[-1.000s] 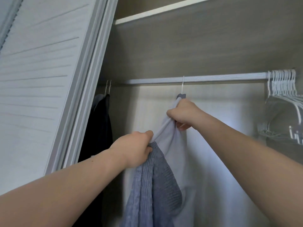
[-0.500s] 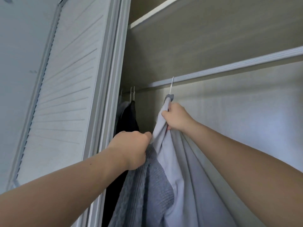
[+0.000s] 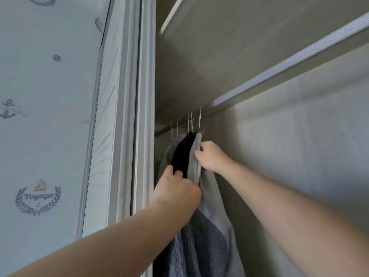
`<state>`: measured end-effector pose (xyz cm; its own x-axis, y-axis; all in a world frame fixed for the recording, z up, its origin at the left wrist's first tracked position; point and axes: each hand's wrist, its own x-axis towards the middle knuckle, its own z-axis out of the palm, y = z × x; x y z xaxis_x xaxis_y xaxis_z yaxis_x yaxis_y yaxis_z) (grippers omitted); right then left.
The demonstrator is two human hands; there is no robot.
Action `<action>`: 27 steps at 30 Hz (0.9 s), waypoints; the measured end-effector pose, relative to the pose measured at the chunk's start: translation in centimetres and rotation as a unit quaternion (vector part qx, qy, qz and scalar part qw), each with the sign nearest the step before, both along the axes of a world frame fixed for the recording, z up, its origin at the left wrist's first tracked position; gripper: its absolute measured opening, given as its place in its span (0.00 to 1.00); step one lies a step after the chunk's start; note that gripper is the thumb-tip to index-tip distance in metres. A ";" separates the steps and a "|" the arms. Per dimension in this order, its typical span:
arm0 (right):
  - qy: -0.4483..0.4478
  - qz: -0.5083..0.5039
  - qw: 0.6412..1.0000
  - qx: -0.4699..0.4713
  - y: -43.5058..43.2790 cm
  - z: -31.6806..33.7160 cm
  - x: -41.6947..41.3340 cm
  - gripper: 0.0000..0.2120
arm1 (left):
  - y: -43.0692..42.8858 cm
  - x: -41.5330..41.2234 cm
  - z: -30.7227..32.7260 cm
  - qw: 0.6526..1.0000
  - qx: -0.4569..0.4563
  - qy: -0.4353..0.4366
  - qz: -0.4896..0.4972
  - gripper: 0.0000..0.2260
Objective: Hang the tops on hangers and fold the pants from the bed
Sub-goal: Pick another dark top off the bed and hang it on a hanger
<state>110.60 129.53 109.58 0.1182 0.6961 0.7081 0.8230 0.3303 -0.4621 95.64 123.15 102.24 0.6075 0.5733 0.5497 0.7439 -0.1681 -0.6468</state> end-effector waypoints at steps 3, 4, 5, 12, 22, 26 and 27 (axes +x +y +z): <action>0.005 0.012 1.000 -0.023 1.9 0.1 -0.7 0.13 | 0.5 0.5 0.1 0.999 -0.019 -0.012 0.043 0.09; 0.007 0.015 0.999 -0.028 2.4 0.1 -0.9 0.13 | 0.7 0.5 0.1 0.998 -0.025 -0.019 0.054 0.08; 0.008 0.019 0.999 -0.032 2.8 0.1 -1.2 0.13 | 0.9 0.5 0.1 0.997 -0.030 -0.025 0.064 0.06; 0.001 0.024 1.000 -0.008 3.0 -1.0 -0.7 0.11 | 0.4 0.1 -0.2 0.997 -0.006 -0.009 0.071 0.03; -0.073 0.006 0.973 0.221 -4.9 -4.6 -4.2 0.27 | -5.9 -8.7 -4.2 0.986 0.123 -0.042 -0.104 0.16; -0.132 0.014 0.959 0.249 -8.9 -7.0 -11.1 0.29 | -9.6 -15.9 -6.0 0.987 0.121 -0.071 -0.080 0.23; -0.151 0.020 0.958 0.243 -9.9 -7.7 -13.3 0.29 | -10.8 -18.0 -6.4 0.988 0.120 -0.076 -0.066 0.24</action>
<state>97.29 119.61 101.88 -0.1626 0.2745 0.9477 0.8773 0.4798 0.0116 77.67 112.35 95.81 0.5684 0.3362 0.7509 0.8173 -0.1253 -0.5625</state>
